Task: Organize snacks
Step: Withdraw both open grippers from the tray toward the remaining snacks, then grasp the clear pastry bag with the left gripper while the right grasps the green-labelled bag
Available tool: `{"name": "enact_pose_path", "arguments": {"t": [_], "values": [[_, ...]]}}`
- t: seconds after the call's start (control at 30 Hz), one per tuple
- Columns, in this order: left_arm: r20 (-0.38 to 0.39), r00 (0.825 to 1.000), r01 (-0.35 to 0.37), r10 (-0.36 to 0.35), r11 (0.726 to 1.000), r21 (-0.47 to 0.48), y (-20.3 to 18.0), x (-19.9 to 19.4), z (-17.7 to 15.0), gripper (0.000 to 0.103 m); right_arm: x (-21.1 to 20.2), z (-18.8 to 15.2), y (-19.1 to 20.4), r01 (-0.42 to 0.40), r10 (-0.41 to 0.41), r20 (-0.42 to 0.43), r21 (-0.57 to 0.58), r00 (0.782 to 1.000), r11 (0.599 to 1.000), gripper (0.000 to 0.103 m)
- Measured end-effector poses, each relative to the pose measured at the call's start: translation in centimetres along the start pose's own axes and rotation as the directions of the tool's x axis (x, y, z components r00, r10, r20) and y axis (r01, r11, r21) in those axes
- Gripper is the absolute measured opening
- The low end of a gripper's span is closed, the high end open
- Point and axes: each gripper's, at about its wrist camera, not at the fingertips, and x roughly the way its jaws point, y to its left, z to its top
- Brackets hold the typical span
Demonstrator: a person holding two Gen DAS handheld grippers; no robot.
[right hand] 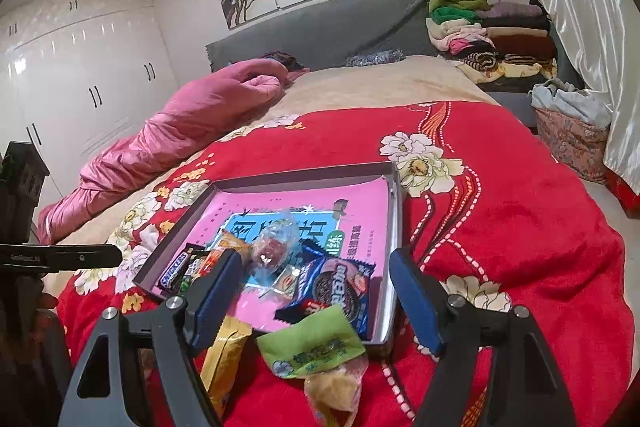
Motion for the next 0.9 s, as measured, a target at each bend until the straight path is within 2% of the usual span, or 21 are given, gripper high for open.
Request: {"name": "enact_pose_path", "arguments": {"t": [0.47,0.9], "values": [[-0.013,1.000,-0.024,0.025,0.999,0.023,0.6,-1.1,-1.6,0.081,-0.6,-1.2,1.6,0.037,-0.039,-0.030,-0.049,0.999,0.998,0.076],[-0.062,0.997,-0.039,0.041,0.998,0.043,0.6,-0.6,-3.4,0.081,-1.3,-2.2,1.3,0.068,-0.070,-0.067,-0.031,0.995,0.997,0.076]]}}
